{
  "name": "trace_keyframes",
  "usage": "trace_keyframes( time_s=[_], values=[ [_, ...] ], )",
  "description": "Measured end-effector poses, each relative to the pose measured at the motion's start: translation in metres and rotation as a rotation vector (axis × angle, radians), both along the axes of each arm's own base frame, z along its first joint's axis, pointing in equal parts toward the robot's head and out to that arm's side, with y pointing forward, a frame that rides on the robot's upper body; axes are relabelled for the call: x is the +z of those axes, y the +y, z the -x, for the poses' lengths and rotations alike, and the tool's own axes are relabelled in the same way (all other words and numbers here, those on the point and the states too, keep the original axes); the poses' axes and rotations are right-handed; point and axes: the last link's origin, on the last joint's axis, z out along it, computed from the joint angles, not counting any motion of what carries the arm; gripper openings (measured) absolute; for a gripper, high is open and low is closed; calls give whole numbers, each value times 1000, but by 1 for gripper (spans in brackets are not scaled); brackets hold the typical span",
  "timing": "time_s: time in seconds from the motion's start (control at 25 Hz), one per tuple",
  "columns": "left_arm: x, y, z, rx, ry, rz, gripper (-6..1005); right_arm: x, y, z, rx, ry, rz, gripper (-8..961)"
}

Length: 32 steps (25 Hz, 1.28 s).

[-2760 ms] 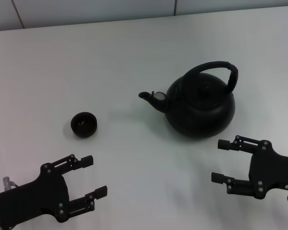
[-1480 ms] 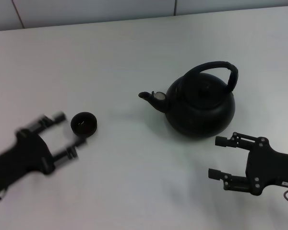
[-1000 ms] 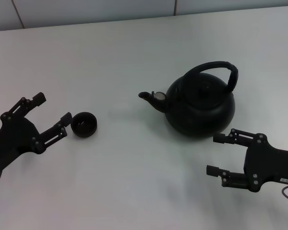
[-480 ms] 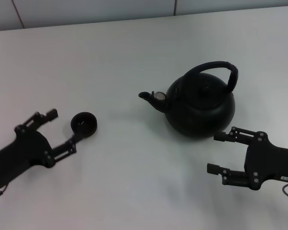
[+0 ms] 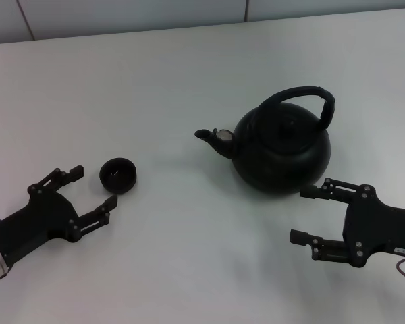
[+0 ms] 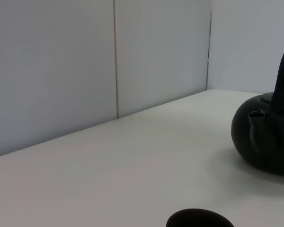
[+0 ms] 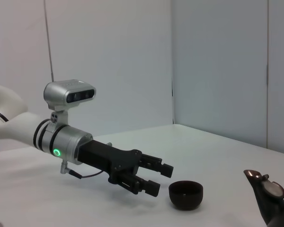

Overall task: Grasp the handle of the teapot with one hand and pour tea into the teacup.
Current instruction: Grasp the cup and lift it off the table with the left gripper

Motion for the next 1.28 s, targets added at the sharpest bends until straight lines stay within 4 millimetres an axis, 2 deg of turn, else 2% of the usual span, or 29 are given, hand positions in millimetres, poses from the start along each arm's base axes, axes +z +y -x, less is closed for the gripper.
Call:
trace_keyframes(
  time_s=[0.72, 1.28],
  values=[
    [-16, 25, -15, -19, 53, 13, 860, 0, 1, 1, 0, 4, 4, 747],
    [-20, 31, -18, -16, 74, 26, 861, 0, 4, 3, 7, 1, 3, 747]
  ],
)
